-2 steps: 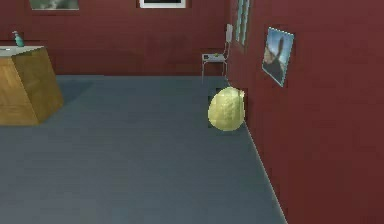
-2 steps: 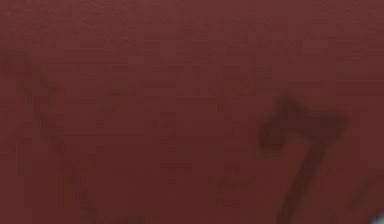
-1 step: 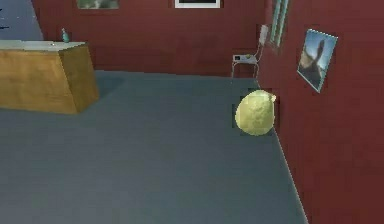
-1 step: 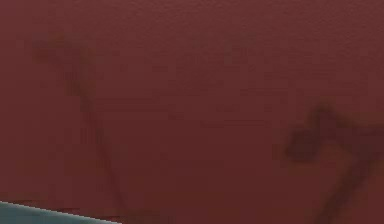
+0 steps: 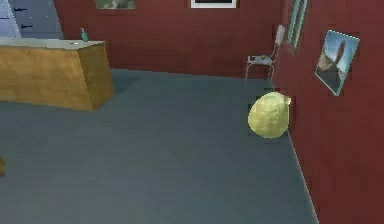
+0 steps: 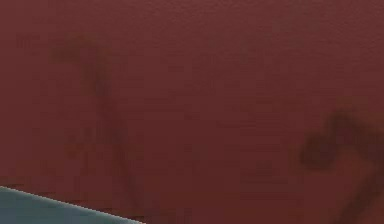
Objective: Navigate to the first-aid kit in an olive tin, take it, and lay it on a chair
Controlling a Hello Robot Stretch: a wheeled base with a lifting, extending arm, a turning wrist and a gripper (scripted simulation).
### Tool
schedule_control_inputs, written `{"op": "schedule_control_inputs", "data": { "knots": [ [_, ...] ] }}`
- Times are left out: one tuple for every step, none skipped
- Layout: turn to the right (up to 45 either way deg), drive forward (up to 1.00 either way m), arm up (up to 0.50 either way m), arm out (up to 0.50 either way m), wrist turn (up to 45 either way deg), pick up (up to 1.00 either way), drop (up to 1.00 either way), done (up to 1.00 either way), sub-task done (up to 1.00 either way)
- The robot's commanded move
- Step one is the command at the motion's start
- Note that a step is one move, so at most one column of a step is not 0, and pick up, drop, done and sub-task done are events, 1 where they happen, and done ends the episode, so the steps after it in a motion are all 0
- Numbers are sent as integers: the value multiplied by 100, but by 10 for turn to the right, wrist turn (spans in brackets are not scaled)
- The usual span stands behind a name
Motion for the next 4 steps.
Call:
{"op": "schedule_control_inputs", "data": {
  "knots": [
    [0, 100, 0, 0, 0, 0, 0, 0, 0],
    [0, 100, 0, 0, 0, 0, 0, 0, 0],
    [120, 0, 0, 0, 0, 0, 0, 0, 0],
    [0, 5, 0, 0, 0, 0, 0, 0, 0]
  ]
}}
